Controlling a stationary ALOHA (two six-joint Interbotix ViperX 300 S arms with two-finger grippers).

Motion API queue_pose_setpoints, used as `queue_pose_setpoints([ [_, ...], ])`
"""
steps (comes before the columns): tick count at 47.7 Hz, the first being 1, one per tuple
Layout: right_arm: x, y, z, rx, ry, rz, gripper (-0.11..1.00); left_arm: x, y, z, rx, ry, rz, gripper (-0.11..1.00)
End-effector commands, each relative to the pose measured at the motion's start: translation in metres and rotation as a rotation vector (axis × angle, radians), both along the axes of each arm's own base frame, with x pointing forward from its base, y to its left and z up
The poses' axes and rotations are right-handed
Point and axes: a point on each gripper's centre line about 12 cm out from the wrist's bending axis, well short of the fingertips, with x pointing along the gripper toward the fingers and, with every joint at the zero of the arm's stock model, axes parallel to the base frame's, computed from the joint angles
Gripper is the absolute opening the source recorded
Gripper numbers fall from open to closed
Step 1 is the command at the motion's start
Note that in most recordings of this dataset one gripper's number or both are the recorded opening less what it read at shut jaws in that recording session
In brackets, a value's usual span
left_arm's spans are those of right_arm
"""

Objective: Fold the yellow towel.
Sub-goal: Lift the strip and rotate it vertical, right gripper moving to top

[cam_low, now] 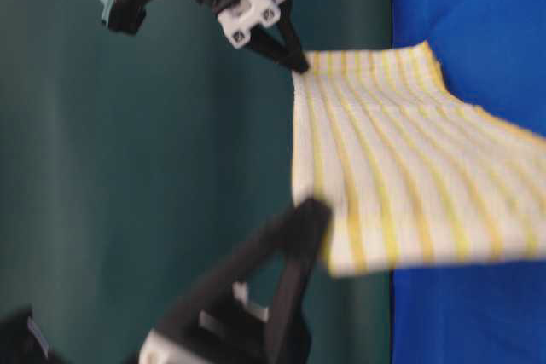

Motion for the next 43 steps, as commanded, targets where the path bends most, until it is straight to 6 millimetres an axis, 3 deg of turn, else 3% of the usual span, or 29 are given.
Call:
queue_pose_setpoints([
  [1,0.009,-0.013,0.017,-0.041,-0.032,-0.007,0.03,0.017,-0.009,0.011,-0.003,-0.038,-0.017,0.02],
  [19,0.028,-0.028,0.022,-0.057,-0.012,0.01,0.03,0.059,-0.023,0.015,0.016,-0.036,-0.04,0.02],
  [31,0.019,-0.024,0.019,-0.053,0.004,0.01,0.03,0.072,-0.026,0.018,0.021,-0.057,-0.043,0.02],
  [43,0.004,-0.014,0.019,-0.05,0.007,0.008,0.03,0.1,-0.032,0.003,0.027,-0.05,-0.045,0.02],
])
